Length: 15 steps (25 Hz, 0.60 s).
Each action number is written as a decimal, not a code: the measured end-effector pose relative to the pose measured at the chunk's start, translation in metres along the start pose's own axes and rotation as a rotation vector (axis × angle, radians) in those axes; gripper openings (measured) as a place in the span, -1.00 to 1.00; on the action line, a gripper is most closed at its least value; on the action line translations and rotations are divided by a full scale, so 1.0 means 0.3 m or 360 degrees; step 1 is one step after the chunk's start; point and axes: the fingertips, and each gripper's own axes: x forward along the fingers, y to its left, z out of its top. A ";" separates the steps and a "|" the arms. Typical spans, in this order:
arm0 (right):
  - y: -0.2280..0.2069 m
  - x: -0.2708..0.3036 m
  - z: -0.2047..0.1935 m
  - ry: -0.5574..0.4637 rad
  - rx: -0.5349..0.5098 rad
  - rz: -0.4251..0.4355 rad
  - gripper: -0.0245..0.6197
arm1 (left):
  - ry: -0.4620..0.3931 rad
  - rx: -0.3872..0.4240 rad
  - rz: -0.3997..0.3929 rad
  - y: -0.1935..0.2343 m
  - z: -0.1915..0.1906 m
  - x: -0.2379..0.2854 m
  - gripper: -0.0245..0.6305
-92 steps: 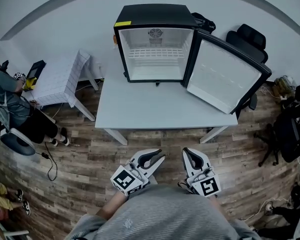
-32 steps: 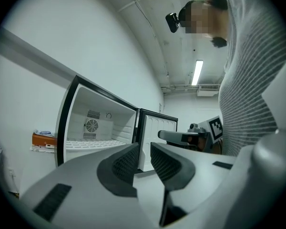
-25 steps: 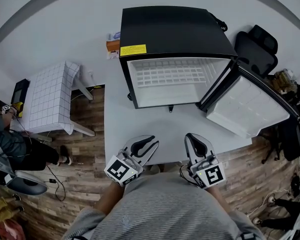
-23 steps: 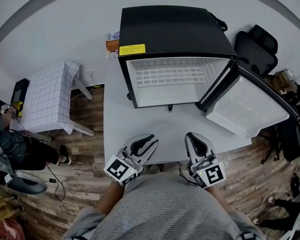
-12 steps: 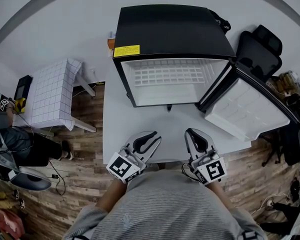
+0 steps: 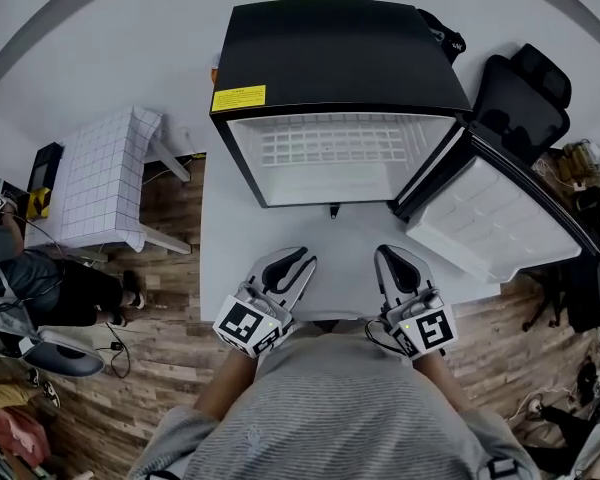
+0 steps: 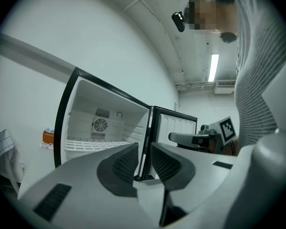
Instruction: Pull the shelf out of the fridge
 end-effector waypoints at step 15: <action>-0.056 0.081 -0.009 0.0015 -0.0048 0.0059 -0.88 | -0.0098 -0.0035 0.0119 0.110 0.034 0.025 -0.66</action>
